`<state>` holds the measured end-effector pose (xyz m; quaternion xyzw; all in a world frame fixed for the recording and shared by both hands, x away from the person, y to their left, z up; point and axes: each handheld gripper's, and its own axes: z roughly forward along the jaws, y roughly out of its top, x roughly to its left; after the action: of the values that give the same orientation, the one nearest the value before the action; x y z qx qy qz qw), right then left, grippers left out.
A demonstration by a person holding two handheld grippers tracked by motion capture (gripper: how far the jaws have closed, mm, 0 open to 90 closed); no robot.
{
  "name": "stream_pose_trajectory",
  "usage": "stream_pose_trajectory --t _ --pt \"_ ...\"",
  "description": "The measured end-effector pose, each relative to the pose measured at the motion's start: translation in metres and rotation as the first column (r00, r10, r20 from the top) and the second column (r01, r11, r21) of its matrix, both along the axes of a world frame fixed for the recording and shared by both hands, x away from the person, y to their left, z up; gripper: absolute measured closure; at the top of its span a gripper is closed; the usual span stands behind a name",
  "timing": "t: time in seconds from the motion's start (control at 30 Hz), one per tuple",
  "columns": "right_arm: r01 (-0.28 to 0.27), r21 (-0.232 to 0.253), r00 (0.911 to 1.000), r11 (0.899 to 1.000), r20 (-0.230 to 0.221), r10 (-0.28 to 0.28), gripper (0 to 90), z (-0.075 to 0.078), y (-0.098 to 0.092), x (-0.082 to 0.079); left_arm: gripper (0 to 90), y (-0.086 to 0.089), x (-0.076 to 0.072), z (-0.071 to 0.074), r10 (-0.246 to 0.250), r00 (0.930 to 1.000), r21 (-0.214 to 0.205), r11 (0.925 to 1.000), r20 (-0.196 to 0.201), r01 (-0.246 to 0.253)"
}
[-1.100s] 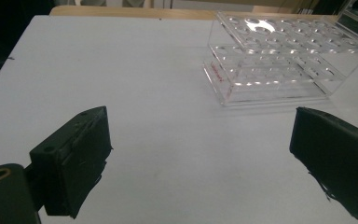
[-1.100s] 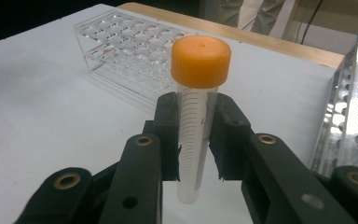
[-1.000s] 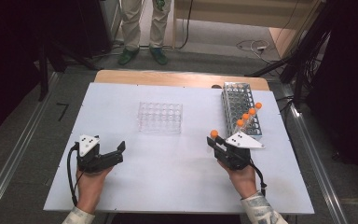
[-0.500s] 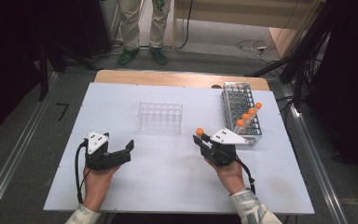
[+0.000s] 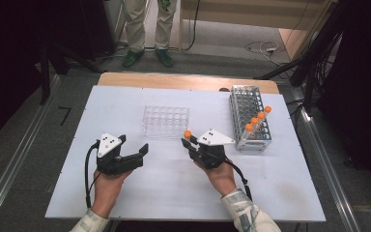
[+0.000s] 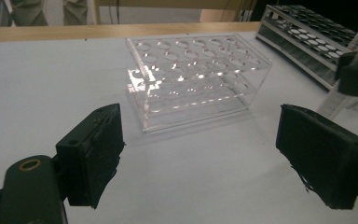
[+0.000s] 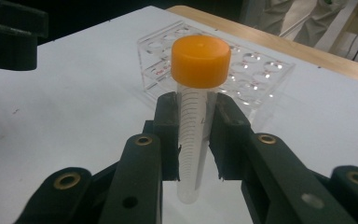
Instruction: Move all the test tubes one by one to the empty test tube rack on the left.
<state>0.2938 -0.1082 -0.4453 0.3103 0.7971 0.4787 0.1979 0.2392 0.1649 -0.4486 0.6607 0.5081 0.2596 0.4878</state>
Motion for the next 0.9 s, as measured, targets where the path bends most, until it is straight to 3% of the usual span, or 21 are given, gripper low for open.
stream_pose_trajectory --t 0.17,0.3,0.33,0.43,0.6,0.9 --pt "-0.016 -0.005 0.9998 1.000 -0.008 0.016 71.7 -0.003 0.010 0.001 19.8 -0.012 0.003 0.005 -0.047 0.9989 0.003 0.9989 0.010 0.047" --pt "-0.033 -0.014 0.9994 0.999 -0.008 0.033 71.8 -0.006 0.020 0.001 27.0 -0.022 0.007 0.010 -0.093 0.9955 -0.009 0.9957 0.018 0.093" --pt "-0.037 -0.015 0.9993 0.999 -0.005 0.037 71.8 -0.006 0.021 0.002 28.6 -0.028 0.009 0.014 -0.123 0.9921 -0.011 0.9923 0.024 0.123" --pt "-0.039 -0.017 0.9992 0.999 -0.010 0.039 71.7 -0.008 0.024 0.002 35.0 -0.034 0.010 0.017 -0.152 0.9877 -0.012 0.9882 0.035 0.153" --pt "-0.043 -0.020 0.9990 0.999 -0.011 0.043 71.7 -0.009 0.026 0.001 48.8 -0.056 0.018 0.023 -0.236 0.9702 0.004 0.9716 0.053 0.236" --pt "-0.068 -0.006 0.9975 0.998 -0.016 0.068 71.7 -0.008 0.028 -0.001 60.8 -0.070 0.027 0.018 -0.276 0.9605 0.021 0.9610 0.034 0.276"
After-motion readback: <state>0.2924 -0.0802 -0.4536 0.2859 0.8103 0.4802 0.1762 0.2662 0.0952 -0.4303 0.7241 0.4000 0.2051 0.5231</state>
